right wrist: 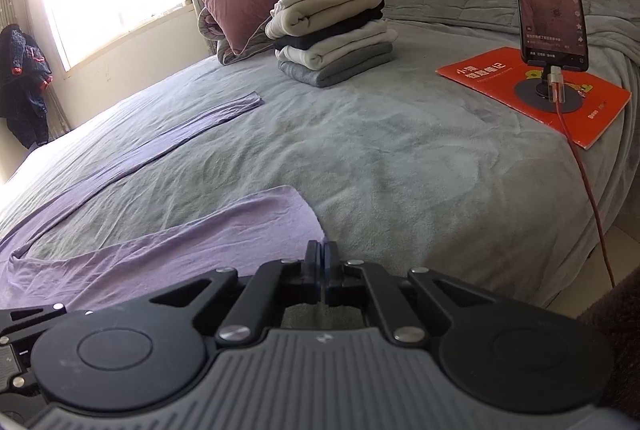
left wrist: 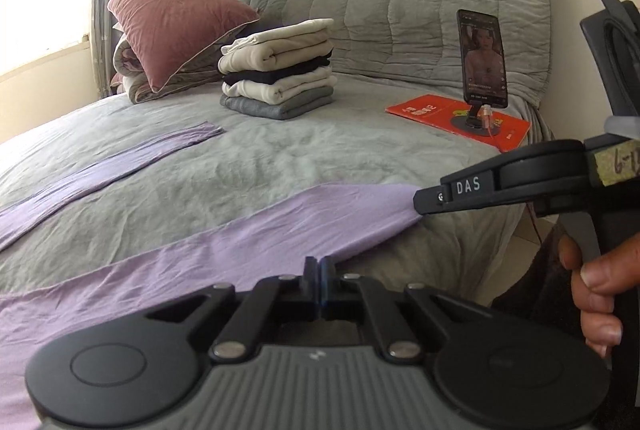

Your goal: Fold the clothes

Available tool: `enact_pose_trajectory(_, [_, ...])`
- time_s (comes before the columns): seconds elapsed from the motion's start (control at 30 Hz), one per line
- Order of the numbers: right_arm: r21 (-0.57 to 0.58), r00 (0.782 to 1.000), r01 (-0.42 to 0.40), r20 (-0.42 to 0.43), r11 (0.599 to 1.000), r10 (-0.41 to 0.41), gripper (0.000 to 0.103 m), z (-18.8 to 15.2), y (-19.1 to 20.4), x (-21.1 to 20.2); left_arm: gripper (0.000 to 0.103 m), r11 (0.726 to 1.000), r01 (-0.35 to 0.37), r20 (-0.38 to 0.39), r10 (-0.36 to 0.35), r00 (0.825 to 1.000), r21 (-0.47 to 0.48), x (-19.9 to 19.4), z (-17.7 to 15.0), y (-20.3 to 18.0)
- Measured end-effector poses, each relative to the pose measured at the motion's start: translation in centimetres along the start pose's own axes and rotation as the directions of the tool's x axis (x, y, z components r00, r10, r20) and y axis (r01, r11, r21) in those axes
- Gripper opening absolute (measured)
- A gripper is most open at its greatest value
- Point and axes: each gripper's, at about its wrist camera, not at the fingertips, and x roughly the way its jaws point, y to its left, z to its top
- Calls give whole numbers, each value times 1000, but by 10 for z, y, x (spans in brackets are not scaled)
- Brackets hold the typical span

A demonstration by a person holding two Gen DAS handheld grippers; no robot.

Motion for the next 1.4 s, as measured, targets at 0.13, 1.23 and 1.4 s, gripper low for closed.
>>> enact_pose_trajectory(0.13, [-36,998,51,-37,998,-52,1,-1,0,2,3,999,46,-46,-46,998,7,4,-5,-1])
enact_pose_trajectory(1.23, [-167,999,-43,-16,985,41,43,6,27,33,68,975,3,-89,-23,996,-223,-50,-37,95])
enact_pose_trajectory(1.4, [-179,998,-68,-7,982,68,46,8,38,27,84,970,-41,-64,26,998,-239,-66,-30,111])
